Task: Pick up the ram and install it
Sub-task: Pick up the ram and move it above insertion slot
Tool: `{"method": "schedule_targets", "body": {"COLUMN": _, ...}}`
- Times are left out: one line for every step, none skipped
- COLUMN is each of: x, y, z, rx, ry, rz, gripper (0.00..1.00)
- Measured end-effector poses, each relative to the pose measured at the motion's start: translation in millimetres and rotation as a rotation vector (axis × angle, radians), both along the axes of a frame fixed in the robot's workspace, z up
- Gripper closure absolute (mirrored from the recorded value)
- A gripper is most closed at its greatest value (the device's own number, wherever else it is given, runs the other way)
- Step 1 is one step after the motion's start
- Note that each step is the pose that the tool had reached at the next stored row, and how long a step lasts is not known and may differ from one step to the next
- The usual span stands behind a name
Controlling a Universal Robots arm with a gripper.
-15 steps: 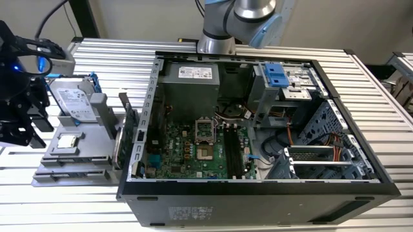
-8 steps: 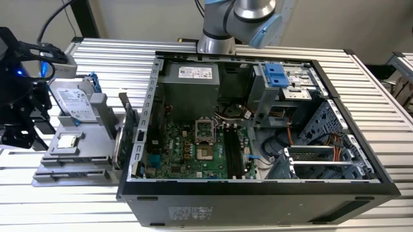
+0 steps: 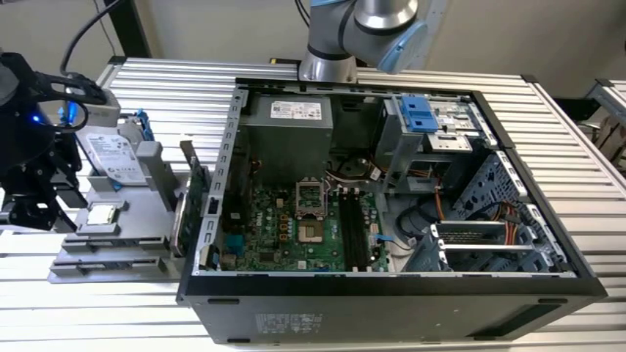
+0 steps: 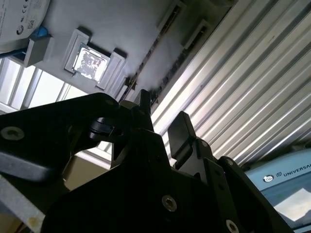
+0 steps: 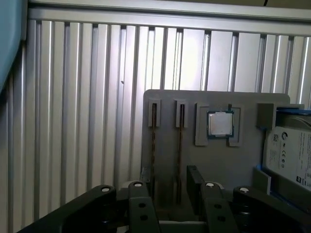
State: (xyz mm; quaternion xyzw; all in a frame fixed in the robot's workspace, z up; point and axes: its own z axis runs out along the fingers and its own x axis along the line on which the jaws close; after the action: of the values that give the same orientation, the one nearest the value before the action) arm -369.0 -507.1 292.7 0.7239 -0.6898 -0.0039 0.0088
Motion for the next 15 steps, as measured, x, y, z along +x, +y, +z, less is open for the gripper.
{"method": "schedule_targets", "body": {"x": 0.0, "y": 0.0, "z": -0.6, "rx": -0.0001, "ry": 0.0000, "rz": 0.000, "gripper": 0.00}}
{"method": "schedule_targets", "body": {"x": 0.0, "y": 0.0, "z": -1.2, "rx": -0.0001, "ry": 0.0000, "rz": 0.000, "gripper": 0.00}}
{"method": "schedule_targets", "body": {"x": 0.0, "y": 0.0, "z": -1.8, "rx": -0.0001, "ry": 0.0000, "rz": 0.000, "gripper": 0.00}}
{"method": "schedule_targets", "body": {"x": 0.0, "y": 0.0, "z": -2.5, "rx": 0.0000, "ry": 0.0000, "rz": 0.000, "gripper": 0.00}}
{"method": "schedule_targets", "body": {"x": 0.0, "y": 0.0, "z": -3.3, "rx": 0.0000, "ry": 0.0000, "rz": 0.000, "gripper": 0.00}}
{"method": "schedule_targets", "body": {"x": 0.0, "y": 0.0, "z": -4.1, "rx": 0.0000, "ry": 0.0000, "rz": 0.000, "gripper": 0.00}}
{"method": "schedule_targets", "body": {"x": 0.0, "y": 0.0, "z": -5.0, "rx": -0.0001, "ry": 0.0000, "rz": 0.000, "gripper": 0.00}}
{"method": "schedule_targets", "body": {"x": 0.0, "y": 0.0, "z": -6.0, "rx": -0.0002, "ry": 0.0001, "rz": 0.000, "gripper": 0.00}}
{"method": "schedule_targets", "body": {"x": 0.0, "y": -0.1, "z": -7.0, "rx": -0.0011, "ry": 0.0000, "rz": 0.000, "gripper": 0.00}}
{"method": "schedule_targets", "body": {"x": 0.0, "y": 0.0, "z": -8.1, "rx": -0.0030, "ry": 0.0001, "rz": 0.000, "gripper": 0.00}}
{"method": "schedule_targets", "body": {"x": 0.0, "y": 0.0, "z": -9.1, "rx": -0.0055, "ry": 0.0002, "rz": 0.000, "gripper": 0.00}}
{"method": "schedule_targets", "body": {"x": 0.0, "y": 0.0, "z": -10.1, "rx": -0.0080, "ry": 0.0002, "rz": 0.000, "gripper": 0.00}}
{"method": "schedule_targets", "body": {"x": 0.0, "y": 0.0, "z": -11.1, "rx": -0.0108, "ry": 0.0003, "rz": 0.000, "gripper": 0.00}}
{"method": "schedule_targets", "body": {"x": 0.0, "y": 0.0, "z": -12.1, "rx": -0.0138, "ry": 0.0003, "rz": 0.000, "gripper": 0.00}}
{"method": "schedule_targets", "body": {"x": 0.0, "y": 0.0, "z": -13.0, "rx": -0.0171, "ry": 0.0004, "rz": 0.000, "gripper": 0.00}}
